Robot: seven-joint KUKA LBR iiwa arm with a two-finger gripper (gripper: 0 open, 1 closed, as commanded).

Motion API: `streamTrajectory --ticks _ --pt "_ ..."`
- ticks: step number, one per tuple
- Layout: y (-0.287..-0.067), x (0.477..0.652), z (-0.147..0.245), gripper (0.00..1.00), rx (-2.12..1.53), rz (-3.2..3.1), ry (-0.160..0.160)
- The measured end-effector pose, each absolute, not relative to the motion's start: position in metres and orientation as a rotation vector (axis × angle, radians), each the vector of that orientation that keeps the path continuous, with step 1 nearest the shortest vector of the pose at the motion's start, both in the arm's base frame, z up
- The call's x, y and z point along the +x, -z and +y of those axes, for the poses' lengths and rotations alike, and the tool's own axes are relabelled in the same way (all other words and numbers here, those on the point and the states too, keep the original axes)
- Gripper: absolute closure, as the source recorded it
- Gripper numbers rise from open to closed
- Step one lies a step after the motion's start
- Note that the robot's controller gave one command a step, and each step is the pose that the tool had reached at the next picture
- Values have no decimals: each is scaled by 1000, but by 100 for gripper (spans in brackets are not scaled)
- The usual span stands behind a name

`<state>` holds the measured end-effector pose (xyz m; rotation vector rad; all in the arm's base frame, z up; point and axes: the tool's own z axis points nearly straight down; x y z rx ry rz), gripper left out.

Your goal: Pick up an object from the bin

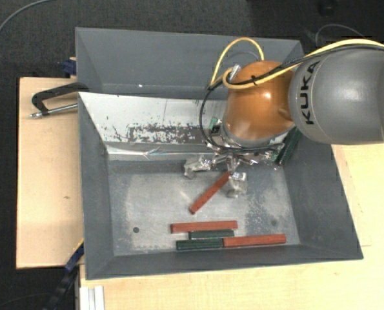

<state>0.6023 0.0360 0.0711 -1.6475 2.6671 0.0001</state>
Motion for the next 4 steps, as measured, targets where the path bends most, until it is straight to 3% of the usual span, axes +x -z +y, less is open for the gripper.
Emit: streamTrajectory --ticks 1,2,3,4 --pt "-72 604 38 0 -1643 2668 -1" --pt "-72 603 38 100 -1643 2670 -2" --pt "-80 605 39 100 -1638 2671 0" --pt "-131 607 41 100 -1635 2674 1"
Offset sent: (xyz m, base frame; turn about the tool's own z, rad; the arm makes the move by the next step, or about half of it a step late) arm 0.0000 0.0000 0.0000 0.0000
